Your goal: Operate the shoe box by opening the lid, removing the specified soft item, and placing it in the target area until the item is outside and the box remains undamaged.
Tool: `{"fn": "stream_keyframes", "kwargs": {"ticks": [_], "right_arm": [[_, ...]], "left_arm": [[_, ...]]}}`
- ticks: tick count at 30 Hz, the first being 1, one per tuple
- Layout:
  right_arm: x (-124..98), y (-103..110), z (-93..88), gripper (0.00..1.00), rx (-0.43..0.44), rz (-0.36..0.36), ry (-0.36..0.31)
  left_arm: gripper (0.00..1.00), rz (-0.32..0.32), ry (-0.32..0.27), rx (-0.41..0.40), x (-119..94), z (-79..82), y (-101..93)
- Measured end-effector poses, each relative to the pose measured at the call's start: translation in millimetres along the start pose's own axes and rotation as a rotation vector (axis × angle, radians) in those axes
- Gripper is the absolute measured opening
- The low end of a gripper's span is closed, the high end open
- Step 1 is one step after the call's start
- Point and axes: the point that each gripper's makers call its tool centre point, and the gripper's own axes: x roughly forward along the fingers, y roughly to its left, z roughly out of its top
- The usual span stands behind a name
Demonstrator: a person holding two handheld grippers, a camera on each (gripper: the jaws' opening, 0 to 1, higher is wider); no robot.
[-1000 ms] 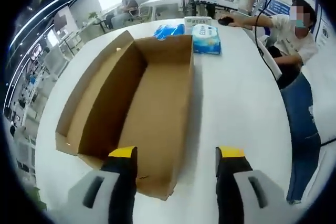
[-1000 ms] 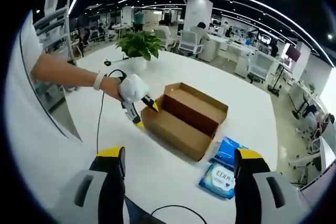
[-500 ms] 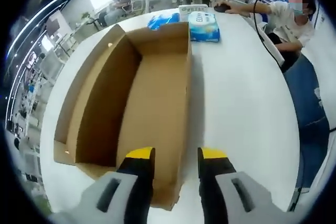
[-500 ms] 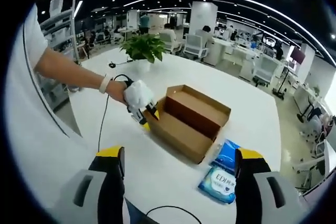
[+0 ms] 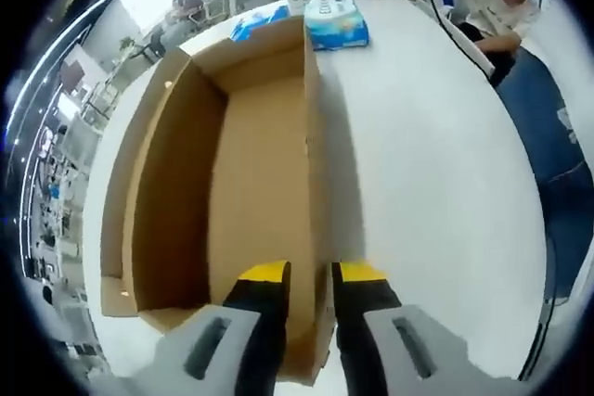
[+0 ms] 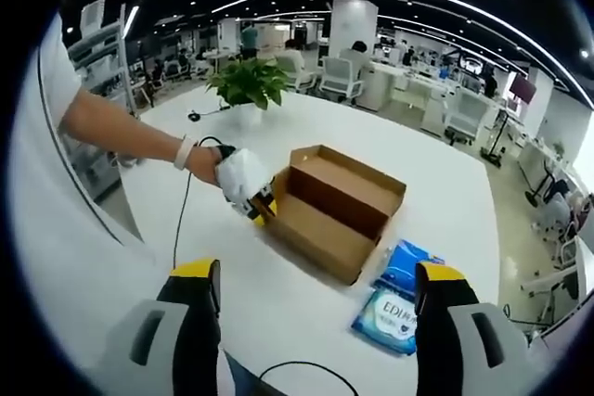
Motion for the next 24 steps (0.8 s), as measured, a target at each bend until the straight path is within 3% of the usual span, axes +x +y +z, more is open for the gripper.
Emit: {"fn": "stream_keyframes", "kwargs": {"ticks": [5, 12, 19, 24], "right_arm": [[5, -1, 4.4, 0.88, -0.01, 0.008, 0.004], [20, -10, 16.1, 0.88, -0.055, 0.028, 0.029], [43, -34, 49.6, 0.87, -0.166, 0.036, 0.026], [74, -52, 83.9, 0.87, -0.268, 0.05, 0.015]], "left_arm": [[0.07, -0.027, -0.016, -0.023, 2, 1.0, -6.6], [0.04, -0.045, -0.014, -0.024, 6, -1.6, -10.0], [0.03, -0.06, -0.024, -0.01, 6, -1.0, -11.3], [0.02, -0.07, -0.019, -0.051, 6, 0.0, -10.8]]}}
